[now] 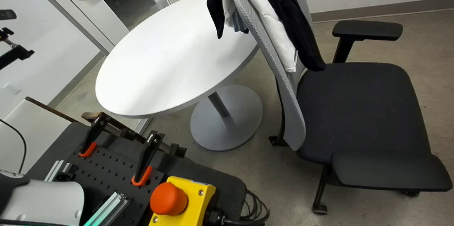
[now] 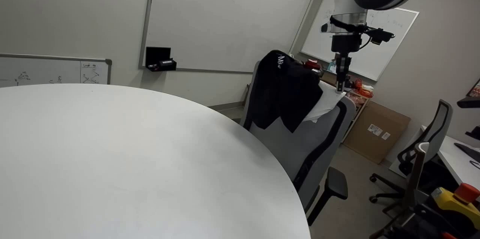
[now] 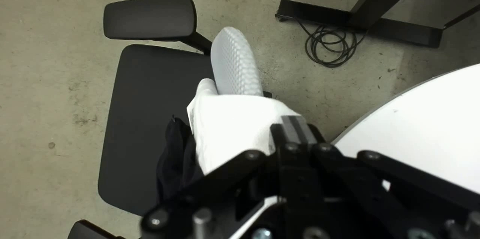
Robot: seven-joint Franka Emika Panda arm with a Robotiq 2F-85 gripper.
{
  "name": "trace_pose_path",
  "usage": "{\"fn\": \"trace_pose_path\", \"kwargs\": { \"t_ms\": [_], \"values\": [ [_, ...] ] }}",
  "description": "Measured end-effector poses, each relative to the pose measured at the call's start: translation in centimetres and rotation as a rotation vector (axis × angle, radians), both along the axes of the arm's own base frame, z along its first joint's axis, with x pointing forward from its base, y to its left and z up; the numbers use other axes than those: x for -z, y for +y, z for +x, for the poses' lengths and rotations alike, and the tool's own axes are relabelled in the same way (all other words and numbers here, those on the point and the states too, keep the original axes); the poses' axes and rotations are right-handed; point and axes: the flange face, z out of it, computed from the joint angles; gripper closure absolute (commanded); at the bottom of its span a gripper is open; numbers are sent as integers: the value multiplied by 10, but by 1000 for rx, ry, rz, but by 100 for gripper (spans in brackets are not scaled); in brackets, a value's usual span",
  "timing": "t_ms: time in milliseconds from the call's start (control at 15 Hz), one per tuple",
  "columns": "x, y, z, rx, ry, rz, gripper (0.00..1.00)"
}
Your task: Hang the white towel and the black shirt on the chair, afterwards take the towel off and put it back on the table
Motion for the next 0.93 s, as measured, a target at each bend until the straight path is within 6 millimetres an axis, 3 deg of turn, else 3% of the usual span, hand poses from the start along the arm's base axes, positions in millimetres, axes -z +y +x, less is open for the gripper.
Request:
{"fn": "trace_pose_path", "kwargs": {
  "t_ms": [67,200,667,800,867,933],
  "values": [
    [0,0,0,0,0,0,74],
    [0,0,0,3,0,-1,66],
    [0,-2,0,0,2,-8,14],
    [1,-3,0,-1,3,-12,14],
    [1,-3,0,-3,5,-14,20],
    [1,-3,-1,-4,6,-16,37]
  ]
}}
